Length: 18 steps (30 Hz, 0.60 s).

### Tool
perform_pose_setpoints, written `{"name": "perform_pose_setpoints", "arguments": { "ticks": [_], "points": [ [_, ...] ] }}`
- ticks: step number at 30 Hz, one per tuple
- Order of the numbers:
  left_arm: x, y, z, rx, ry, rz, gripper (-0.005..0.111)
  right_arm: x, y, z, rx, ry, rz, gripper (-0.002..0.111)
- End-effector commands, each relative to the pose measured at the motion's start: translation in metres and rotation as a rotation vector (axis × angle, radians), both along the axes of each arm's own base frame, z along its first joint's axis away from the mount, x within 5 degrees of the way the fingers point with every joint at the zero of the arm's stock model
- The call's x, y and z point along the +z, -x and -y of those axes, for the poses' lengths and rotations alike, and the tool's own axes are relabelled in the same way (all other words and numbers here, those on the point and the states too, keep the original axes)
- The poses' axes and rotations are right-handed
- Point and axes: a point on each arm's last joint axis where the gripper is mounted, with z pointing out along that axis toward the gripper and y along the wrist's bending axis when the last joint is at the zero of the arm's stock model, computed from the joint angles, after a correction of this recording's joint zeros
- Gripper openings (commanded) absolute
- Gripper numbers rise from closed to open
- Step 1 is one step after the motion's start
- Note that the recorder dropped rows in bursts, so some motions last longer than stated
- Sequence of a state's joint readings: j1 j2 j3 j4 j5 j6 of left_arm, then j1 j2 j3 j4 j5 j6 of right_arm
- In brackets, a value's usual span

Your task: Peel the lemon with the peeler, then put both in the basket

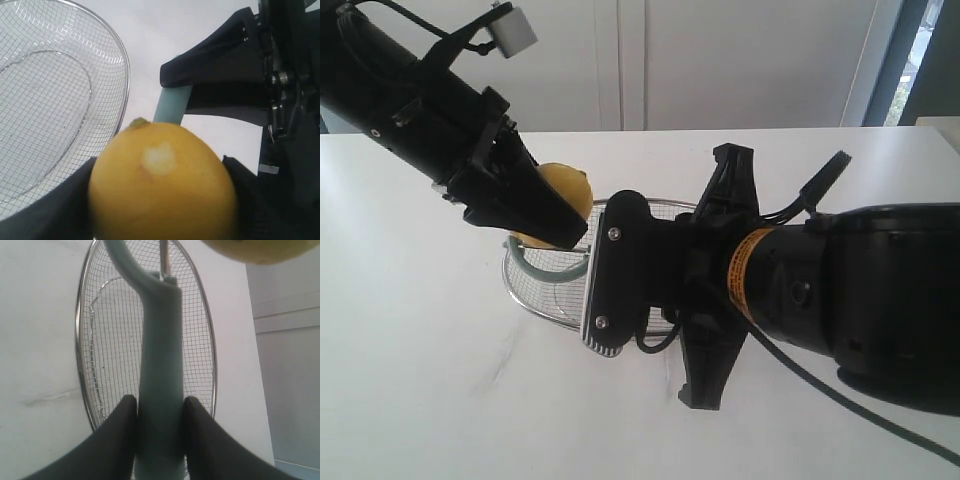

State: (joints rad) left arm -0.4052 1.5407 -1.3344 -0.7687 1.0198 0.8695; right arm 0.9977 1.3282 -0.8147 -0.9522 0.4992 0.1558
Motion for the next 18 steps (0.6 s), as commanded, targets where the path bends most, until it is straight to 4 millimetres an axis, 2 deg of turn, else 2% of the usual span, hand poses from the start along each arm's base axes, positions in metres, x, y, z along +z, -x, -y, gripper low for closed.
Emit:
{"name": "perform_pose_setpoints", "arguments": {
  "ticks": [1, 9, 18],
  "points": [
    [0.0047, 0.0, 0.0002, 0.012, 0.031, -0.002, 0.0, 0.0042, 0.0018, 0.001, 0.005, -0.012, 0.014, 0.0],
    [0.0048, -0.0003, 0.0002, 0.015, 0.032, 0.0, 0.0, 0.0129, 0.0051, 0.0047, 0.006, -0.041, 0.03, 0.0],
    [0.0047, -0.0008, 0.0002, 0.018, 0.032, 0.004, 0.0, 0.0123, 0.0113, -0.0003, 0.034, -0.039, 0.026, 0.0]
  ]
}}
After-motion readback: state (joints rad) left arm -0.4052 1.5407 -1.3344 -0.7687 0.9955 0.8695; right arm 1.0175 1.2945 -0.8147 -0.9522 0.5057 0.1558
